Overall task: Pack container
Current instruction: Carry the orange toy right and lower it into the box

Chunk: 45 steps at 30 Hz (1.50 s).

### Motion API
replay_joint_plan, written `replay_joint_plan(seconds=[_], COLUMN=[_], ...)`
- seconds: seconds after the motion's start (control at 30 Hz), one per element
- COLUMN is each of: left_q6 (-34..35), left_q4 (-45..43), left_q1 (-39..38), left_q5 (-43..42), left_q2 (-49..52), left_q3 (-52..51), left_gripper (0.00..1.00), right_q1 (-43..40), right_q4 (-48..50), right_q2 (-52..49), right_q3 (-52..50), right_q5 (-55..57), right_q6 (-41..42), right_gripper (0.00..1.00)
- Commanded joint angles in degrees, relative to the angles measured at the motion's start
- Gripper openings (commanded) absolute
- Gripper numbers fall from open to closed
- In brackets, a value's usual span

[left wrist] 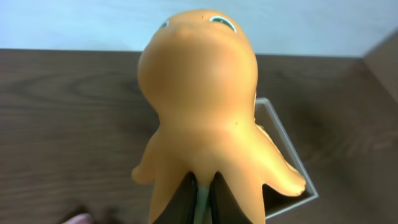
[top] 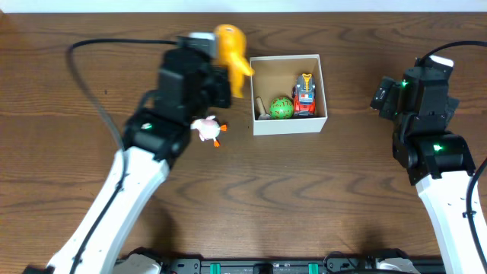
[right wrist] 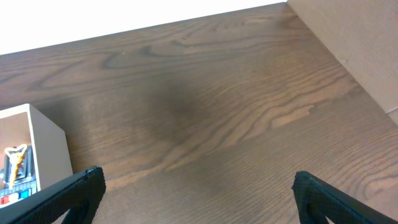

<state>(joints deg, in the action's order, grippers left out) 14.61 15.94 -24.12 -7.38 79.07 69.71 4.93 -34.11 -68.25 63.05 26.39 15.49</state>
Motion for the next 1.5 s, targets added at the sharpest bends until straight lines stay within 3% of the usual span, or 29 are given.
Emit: replay_joint_plan(seconds=[0.0,0.27,0.53,0.87,1.47], left_q6=[0.76,0.83,5.90,5.88,5.86], left_q4=[-2.12,-7.32,-15.58,-15.72,-9.75], left_q1=[-2.38,-3.34,-3.67,-7.39,-10.01], left_q5=[-0.11,-0.15,-0.81,-0.68,14.14], left_q2=[4.50,14.80,19.02,20.46,21.09], left_q3=[-0.22,-0.20,-0.20,-0.20,-0.20], left_gripper=[0.06,0.06,0.06,0.06,0.06], right_q1=[-0.37,-0.37,-0.37,-0.37,-0.37], right_q4=[-0.02,-0.04,-0.02,-0.02,-0.02], right_q2=[0.09,0.09,0.09,0.09,0.09], right_q3=[0.26,0.26,0.26,0.26,0.26], right_q5=[0.13,0.13,0.13,0.13,0.13], right_q6=[0.55,0.55,0.55,0.55,0.55], right_gripper=[0.99,0.99,0.99,0.99,0.99])
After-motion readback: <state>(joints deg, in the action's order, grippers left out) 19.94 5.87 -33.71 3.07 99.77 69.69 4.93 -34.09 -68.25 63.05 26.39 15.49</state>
